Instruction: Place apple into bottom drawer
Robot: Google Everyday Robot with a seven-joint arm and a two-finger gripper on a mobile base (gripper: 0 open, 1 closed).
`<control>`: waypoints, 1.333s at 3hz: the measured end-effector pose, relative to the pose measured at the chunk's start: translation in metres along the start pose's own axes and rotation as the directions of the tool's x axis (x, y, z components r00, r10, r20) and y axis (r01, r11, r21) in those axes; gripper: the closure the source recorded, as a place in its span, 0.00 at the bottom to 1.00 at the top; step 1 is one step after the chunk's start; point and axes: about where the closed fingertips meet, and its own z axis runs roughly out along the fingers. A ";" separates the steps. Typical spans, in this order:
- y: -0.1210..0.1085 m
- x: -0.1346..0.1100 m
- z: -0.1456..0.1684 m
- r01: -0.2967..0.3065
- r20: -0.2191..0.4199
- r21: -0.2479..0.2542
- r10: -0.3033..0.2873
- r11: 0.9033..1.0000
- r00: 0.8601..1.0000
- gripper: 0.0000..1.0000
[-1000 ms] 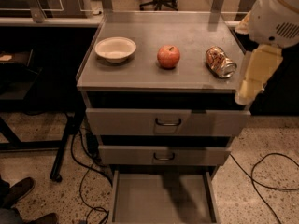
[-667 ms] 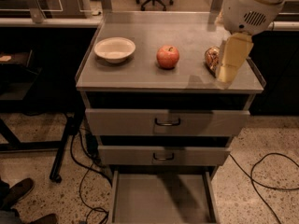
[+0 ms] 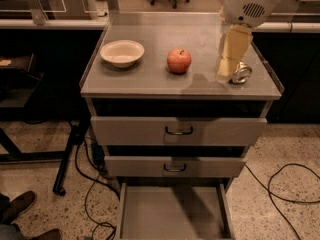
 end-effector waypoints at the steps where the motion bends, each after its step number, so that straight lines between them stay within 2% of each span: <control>1: -0.037 -0.045 0.024 0.047 0.034 -0.042 -0.046 0.998 0.998 0.00; 2: -0.076 -0.099 0.063 0.102 0.081 -0.071 -0.096 0.992 0.992 0.00; 3: -0.085 -0.105 0.066 0.099 0.100 -0.042 -0.095 0.994 0.991 0.00; 4: -0.094 -0.096 0.084 0.062 0.116 -0.054 -0.055 0.997 0.992 0.00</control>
Offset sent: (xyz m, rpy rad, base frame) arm 0.0979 0.0865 -0.0049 0.0254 0.1151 0.1547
